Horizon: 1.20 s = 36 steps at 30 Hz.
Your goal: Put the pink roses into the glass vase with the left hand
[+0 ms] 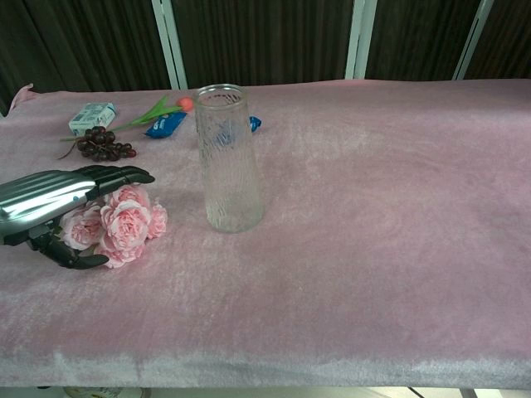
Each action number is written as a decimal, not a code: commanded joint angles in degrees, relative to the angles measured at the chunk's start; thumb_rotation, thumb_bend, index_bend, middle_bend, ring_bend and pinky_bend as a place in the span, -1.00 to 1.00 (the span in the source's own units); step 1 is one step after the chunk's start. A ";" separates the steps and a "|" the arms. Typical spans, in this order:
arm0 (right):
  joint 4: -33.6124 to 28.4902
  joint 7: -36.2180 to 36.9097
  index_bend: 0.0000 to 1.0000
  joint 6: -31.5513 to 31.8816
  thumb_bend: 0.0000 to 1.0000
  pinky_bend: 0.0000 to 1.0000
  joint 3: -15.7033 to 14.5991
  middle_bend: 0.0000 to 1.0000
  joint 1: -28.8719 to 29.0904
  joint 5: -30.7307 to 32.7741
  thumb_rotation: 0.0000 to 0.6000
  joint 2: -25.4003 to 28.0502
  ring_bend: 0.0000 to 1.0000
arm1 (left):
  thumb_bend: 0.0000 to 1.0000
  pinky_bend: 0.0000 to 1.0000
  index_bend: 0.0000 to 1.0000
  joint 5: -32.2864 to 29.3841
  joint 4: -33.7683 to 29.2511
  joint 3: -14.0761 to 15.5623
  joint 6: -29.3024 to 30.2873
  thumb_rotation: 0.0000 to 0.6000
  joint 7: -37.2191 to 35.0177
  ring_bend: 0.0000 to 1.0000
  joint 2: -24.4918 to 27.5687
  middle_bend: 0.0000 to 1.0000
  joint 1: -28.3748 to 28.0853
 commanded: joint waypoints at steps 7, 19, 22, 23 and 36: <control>-0.14 0.08 -1.00 0.19 -0.40 -1.00 -0.12 -1.00 0.06 -0.48 1.00 0.04 -1.00 | -0.48 -1.00 -1.00 -4.85 3.30 -0.93 -3.71 1.00 2.05 -1.00 -2.10 -1.00 -1.31; -0.03 1.37 -1.00 1.19 -0.40 -1.00 0.05 -1.00 -0.47 -0.04 1.00 0.63 -1.00 | -0.34 -0.49 0.24 -4.64 11.69 -2.74 2.13 1.00 0.17 -0.04 -7.97 0.38 -1.26; 0.02 1.73 -1.00 1.50 -0.40 -1.00 0.02 -1.00 -0.65 -0.08 1.00 0.79 -1.00 | -0.32 -0.39 0.40 -3.90 11.89 -3.08 3.96 1.00 -2.26 0.04 -8.19 0.49 -1.23; 0.07 1.85 -1.00 1.63 -0.40 -1.00 -0.03 -1.00 -0.73 -0.16 1.00 0.83 -1.00 | -0.30 -0.36 0.48 -3.49 11.44 -3.24 4.87 1.00 -3.83 0.08 -7.96 0.53 -1.20; 0.44 3.50 -1.00 2.71 -0.40 -1.00 -0.39 -1.00 -1.34 -1.01 1.00 1.45 -1.00 | -0.18 -0.07 0.68 -14.25 -27.05 -13.00 11.73 1.00 -17.03 0.26 13.23 0.69 3.06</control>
